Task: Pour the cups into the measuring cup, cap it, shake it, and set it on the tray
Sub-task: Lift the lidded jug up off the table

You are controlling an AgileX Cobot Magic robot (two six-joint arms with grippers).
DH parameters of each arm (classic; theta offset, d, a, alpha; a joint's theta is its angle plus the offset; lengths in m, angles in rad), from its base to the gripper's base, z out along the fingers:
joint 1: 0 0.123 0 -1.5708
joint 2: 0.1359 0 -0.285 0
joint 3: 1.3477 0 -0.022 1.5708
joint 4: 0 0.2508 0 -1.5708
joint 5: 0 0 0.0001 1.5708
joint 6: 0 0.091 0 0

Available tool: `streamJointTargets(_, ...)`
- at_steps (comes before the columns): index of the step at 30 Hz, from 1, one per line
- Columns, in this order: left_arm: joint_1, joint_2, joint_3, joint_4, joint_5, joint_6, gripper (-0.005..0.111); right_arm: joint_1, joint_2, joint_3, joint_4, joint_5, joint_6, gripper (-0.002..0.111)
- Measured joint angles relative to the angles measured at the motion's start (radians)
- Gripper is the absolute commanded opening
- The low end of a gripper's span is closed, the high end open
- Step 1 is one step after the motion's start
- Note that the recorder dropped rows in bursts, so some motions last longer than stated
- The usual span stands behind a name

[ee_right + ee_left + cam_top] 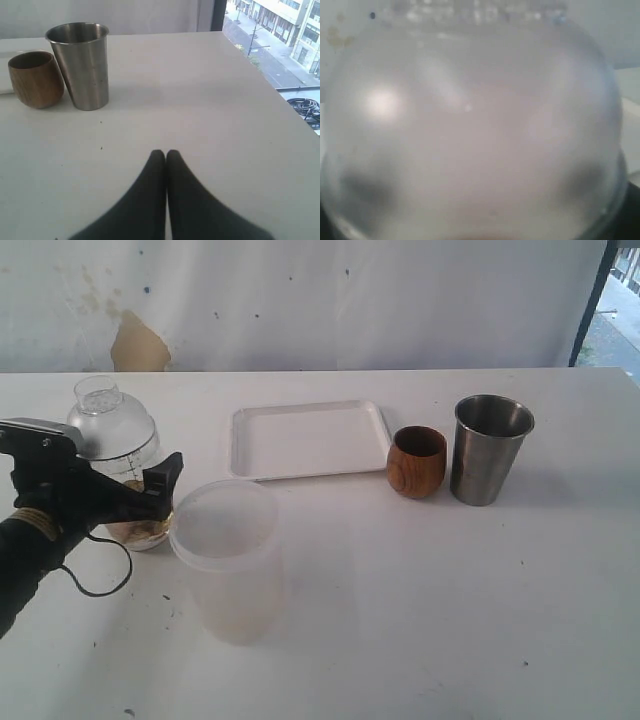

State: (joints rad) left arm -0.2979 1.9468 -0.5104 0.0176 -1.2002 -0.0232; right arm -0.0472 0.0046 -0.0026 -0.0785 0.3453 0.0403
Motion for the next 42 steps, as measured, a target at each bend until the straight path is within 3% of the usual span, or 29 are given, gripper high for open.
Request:
streamJointTargets(2, 0.0, 0.0, 0.0, 0.007, -0.003, 0.0, 0.102, 0.0, 0.0, 0.0, 0.0, 0.0, 0.0, 0.0)
streamJointTargets(4, 0.0, 0.0, 0.0, 0.012, -0.003, 0.0, 0.092, 0.0, 0.0, 0.0, 0.0, 0.0, 0.0, 0.0)
streamJointTargets(10, 0.0, 0.0, 0.0, 0.011, -0.004, -0.002, 0.033, 0.0, 0.0, 0.0, 0.0, 0.0, 0.0, 0.0)
streamJointTargets(14, 0.0, 0.0, 0.0, 0.015, -0.004, -0.002, 0.001, 0.0, 0.0, 0.0, 0.0, 0.0, 0.0, 0.0)
streamJointTargets(22, 0.0, -0.022, 0.0, 0.019, 0.03, -0.002, 0.0, 0.0, 0.0, 0.0, 0.0, 0.0, 0.0, 0.0)
streamJointTargets(31, 0.0, -0.254, -0.001, 0.019, 0.11, -0.074, 0.0, 0.0, 0.0, 0.0, 0.0, 0.0, 0.0, 0.0)
streamJointTargets(34, 0.0, -0.338, -0.059, 0.13, 0.238, -0.086, 0.0, 0.0, 0.0, 0.0, 0.0, 0.0, 0.0, 0.0)
streamJointTargets(36, -0.02, -0.377, -0.118, 0.238, 0.393, -0.086, 0.0, 0.0, 0.0, 0.0, 0.0, 0.0, 0.0, 0.0)
streamJointTargets(38, -0.038, -0.396, -0.155, 0.219, 0.49, -0.088, 0.0, 0.0, 0.0, 0.0, 0.0, 0.0, 0.0, 0.0)
streamJointTargets(40, -0.023, -0.404, -0.164, 0.142, 0.498, -0.136, 0.0, 0.0, 0.0, 0.0, 0.0, 0.0, 0.0, 0.0)
streamJointTargets(42, 0.01, -0.415, -0.171, 0.173, 0.483, -0.191, 0.0, 0.0, 0.0, 0.0, 0.0, 0.0, 0.0, 0.0)
